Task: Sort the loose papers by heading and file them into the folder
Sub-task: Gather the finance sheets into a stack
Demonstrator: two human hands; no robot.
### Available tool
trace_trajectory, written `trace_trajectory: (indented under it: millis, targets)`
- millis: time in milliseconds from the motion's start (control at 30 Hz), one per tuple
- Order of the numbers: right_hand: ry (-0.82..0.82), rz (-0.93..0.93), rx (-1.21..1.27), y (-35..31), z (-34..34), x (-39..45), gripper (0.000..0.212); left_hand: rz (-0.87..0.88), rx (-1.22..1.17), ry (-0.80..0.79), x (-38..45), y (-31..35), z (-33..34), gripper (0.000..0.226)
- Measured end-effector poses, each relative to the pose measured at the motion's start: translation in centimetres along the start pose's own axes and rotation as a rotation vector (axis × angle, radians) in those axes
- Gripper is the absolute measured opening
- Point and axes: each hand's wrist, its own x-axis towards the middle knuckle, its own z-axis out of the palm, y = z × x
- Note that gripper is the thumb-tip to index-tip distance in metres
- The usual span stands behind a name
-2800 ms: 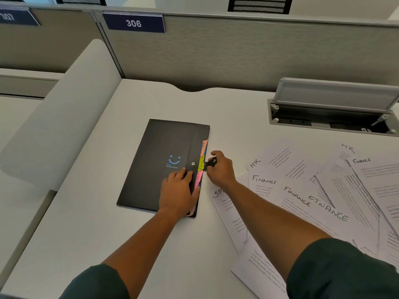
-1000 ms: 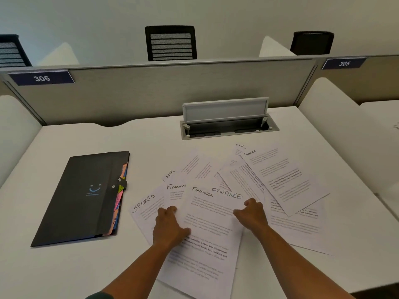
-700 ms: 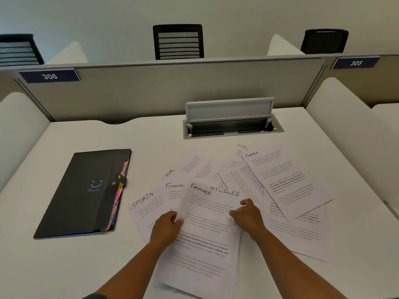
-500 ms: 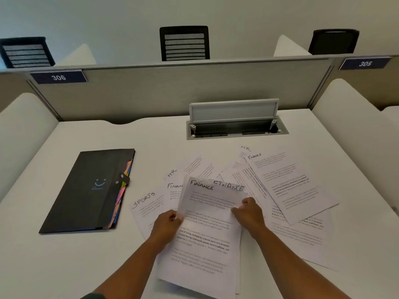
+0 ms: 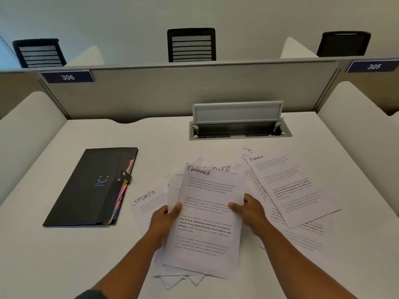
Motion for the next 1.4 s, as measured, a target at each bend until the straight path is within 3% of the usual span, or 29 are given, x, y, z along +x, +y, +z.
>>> trace_trajectory:
  millis: [200, 367, 500, 867, 1033, 1133, 1300, 1400]
  targets:
    - [0.029, -0.008, 0.007, 0.7, -0.9, 0.9, 0.011, 0.052, -0.021, 0.043, 0.1, 0.3, 0.2, 0.028]
    - [-0.016, -0.012, 0.117, 1.0, -2.1, 1.3, 0.01, 0.085, -0.068, 0.056, 0.0, 1.0, 0.1, 0.019]
    - [-0.064, -0.032, 0.211, 0.3, -2.4, 1.4, 0.027, 0.092, -0.073, 0.055, 0.3, 1.2, -0.1, 0.023]
    - [-0.119, 0.042, 0.356, -1.7, -0.9, 1.0, 0.028, 0.087, -0.029, -0.021, -0.6, 2.0, 0.3, 0.018]
    - [-0.157, 0.087, 0.391, -0.9, -0.2, 1.7, 0.049, 0.06, 0.084, -0.108, -1.1, 2.1, 0.4, 0.036]
    - [-0.16, 0.1, 0.27, -0.8, -0.7, 2.2, 0.056, 0.017, 0.104, -0.142, -1.2, 2.2, 0.2, 0.041]
    - [-0.008, 0.003, -0.133, -1.4, -1.9, 2.4, 0.033, 0.033, 0.319, 0.24, 0.6, 0.5, -0.7, 0.026]
    - [0.054, 0.015, -0.173, -1.3, -2.6, 2.3, 0.025, -0.038, 0.553, 0.331, 1.3, 0.0, -0.9, 0.064]
